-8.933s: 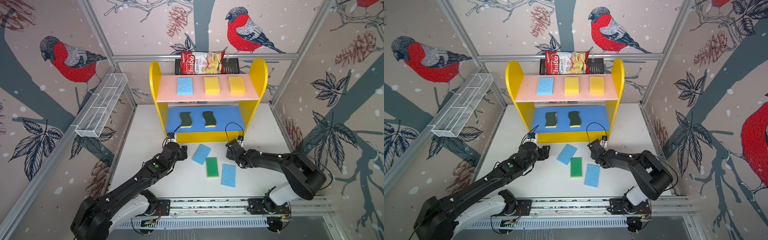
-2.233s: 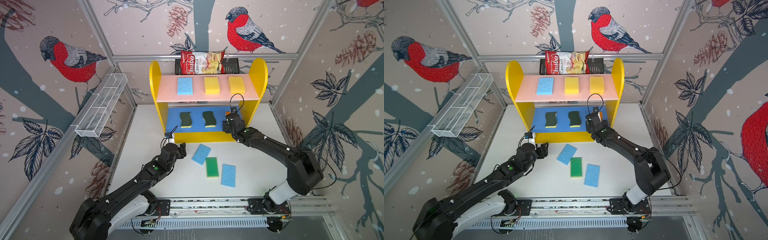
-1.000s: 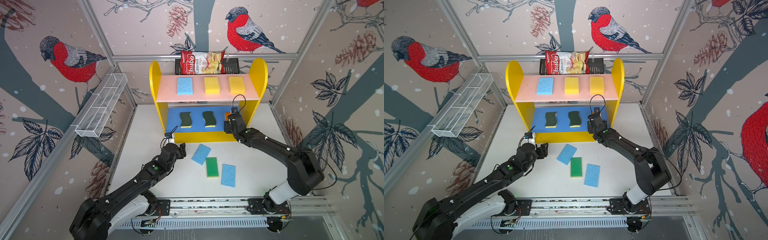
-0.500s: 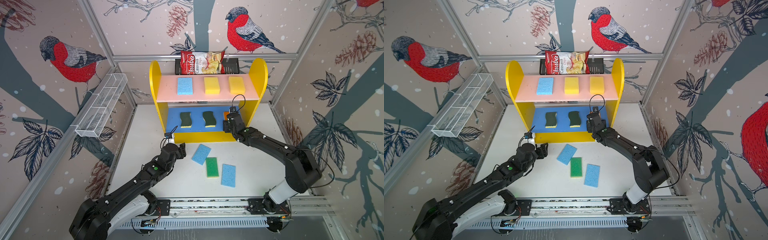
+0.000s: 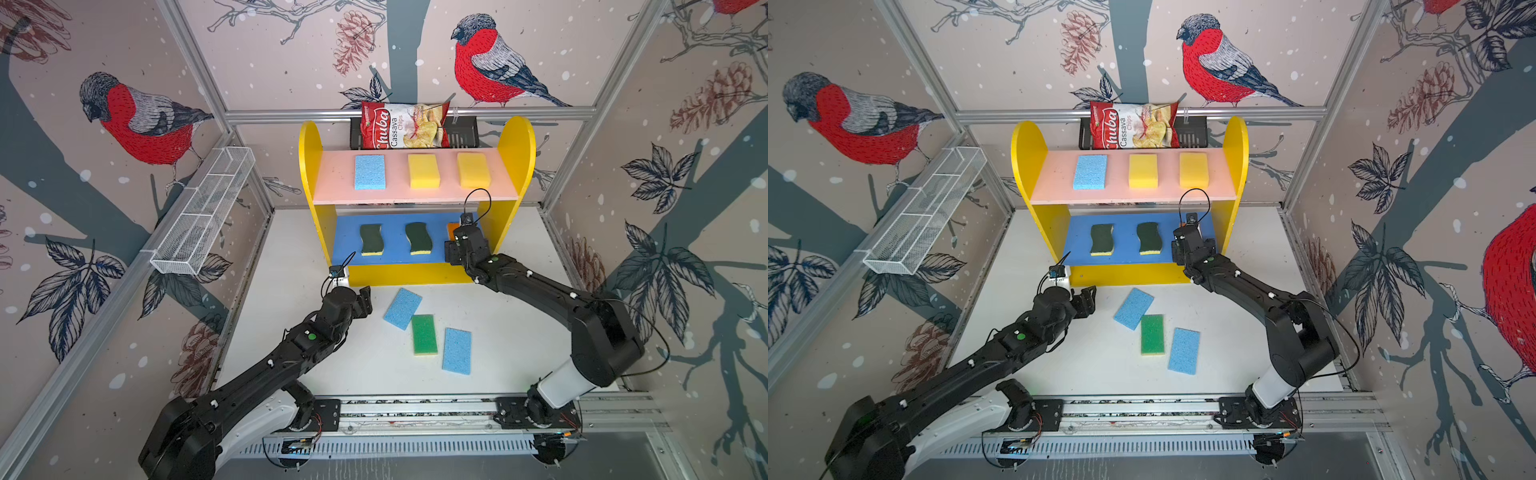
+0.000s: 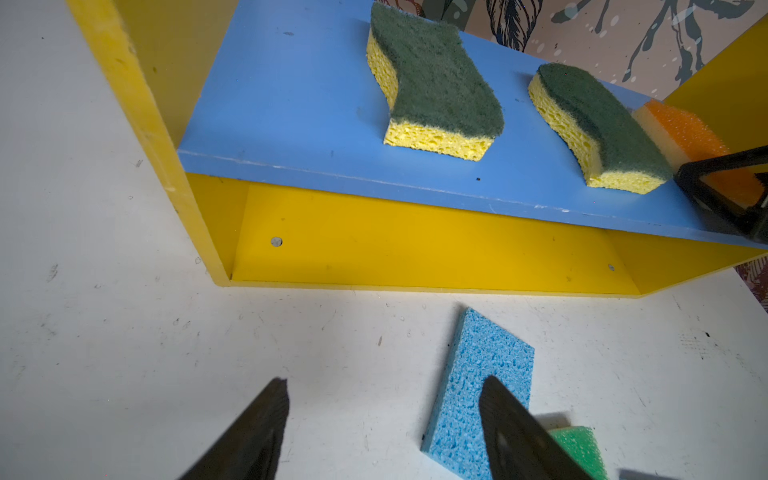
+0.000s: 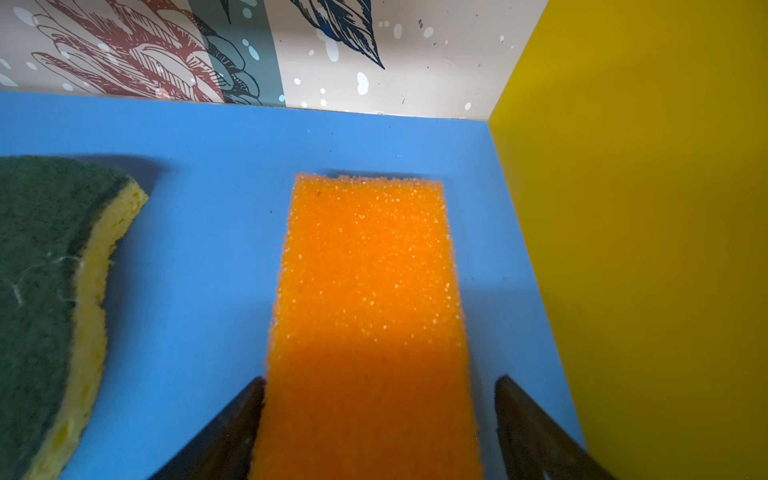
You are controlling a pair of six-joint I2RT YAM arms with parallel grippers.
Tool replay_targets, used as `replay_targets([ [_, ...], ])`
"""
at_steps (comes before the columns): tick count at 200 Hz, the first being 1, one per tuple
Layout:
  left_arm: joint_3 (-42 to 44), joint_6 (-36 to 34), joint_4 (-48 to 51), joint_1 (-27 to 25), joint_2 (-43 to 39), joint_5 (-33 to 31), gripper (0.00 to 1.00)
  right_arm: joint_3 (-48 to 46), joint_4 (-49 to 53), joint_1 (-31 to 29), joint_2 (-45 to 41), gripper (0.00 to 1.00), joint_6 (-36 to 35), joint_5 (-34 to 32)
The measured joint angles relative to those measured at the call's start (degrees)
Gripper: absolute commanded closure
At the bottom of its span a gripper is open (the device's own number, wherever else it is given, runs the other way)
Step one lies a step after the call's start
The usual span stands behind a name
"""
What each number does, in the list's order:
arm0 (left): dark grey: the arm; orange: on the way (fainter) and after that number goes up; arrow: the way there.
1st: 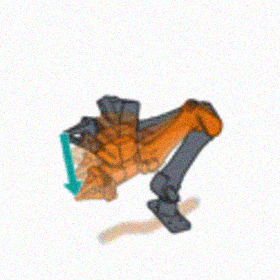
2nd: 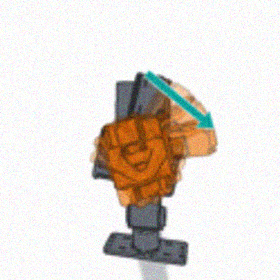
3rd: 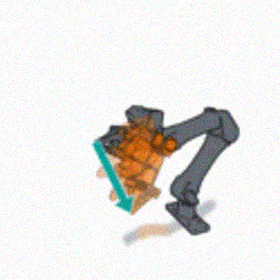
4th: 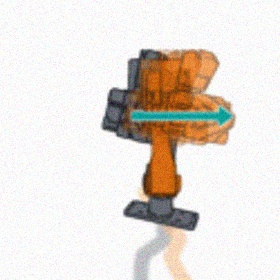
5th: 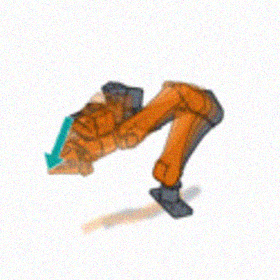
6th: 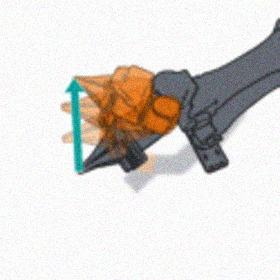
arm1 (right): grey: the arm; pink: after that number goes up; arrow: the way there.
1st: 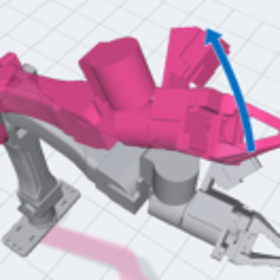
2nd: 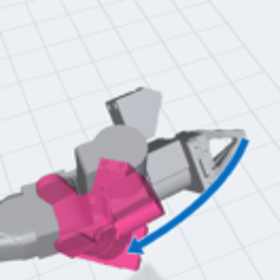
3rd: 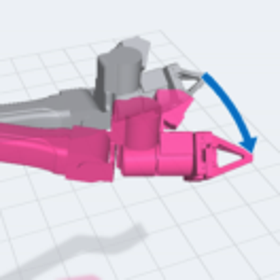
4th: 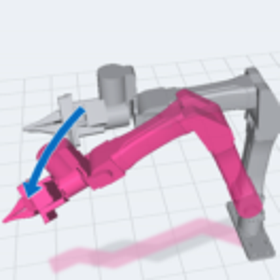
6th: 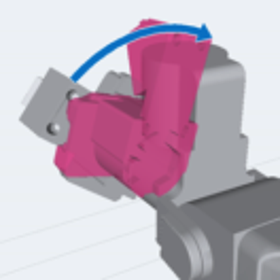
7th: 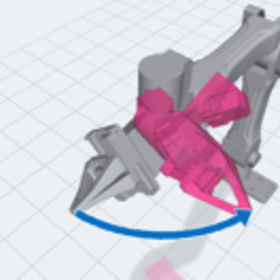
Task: Place and organize the cleaning sponges onto the shelf
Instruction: 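Lower the orange sponge onto the blue shelf and open the right gripper, then withdraw the right gripper from the shelf toward the table front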
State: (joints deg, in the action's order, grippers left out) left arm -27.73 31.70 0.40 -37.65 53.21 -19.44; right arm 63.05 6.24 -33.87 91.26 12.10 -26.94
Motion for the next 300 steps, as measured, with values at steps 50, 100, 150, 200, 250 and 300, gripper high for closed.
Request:
replay_targets([
  [50, -0.02, 0.48, -0.02, 0.0, 0.04, 0.04, 0.27, 0.74, 1.11, -1.36, -2.49, 0.1, -0.17, 0.5],
  [100, -0.07, 0.48, 0.13, 0.0, -0.46, 0.15, 0.27, 0.74, 2.03, -3.3, -4.33, 0.1, -0.2, 0.44],
  [150, 1.01, 0.33, 2.95, 0.0, -2.58, 0.15, 0.27, -0.98, 2.58, -4.85, -7.43, 0.09, -0.11, 0.74],
  [200, 2.05, 1.03, 6.69, 0.0, -7.08, 0.31, 0.27, -6.03, 2.89, -5.64, -13.4, 0.09, 1.64, 2.91],
  [250, 2.21, 2.34, 10.34, 0.0, -8.57, 1.84, 0.27, -14.16, 2.99, -5.73, -21.27, 0.08, 4.7, 5.51],
  [300, 4.28, 3.04, 10.88, -0.07, -8.83, 4.68, 0.27, -21.59, 2.73, -5.7, -27.91, 0.08, 8.2, 9.31],
])
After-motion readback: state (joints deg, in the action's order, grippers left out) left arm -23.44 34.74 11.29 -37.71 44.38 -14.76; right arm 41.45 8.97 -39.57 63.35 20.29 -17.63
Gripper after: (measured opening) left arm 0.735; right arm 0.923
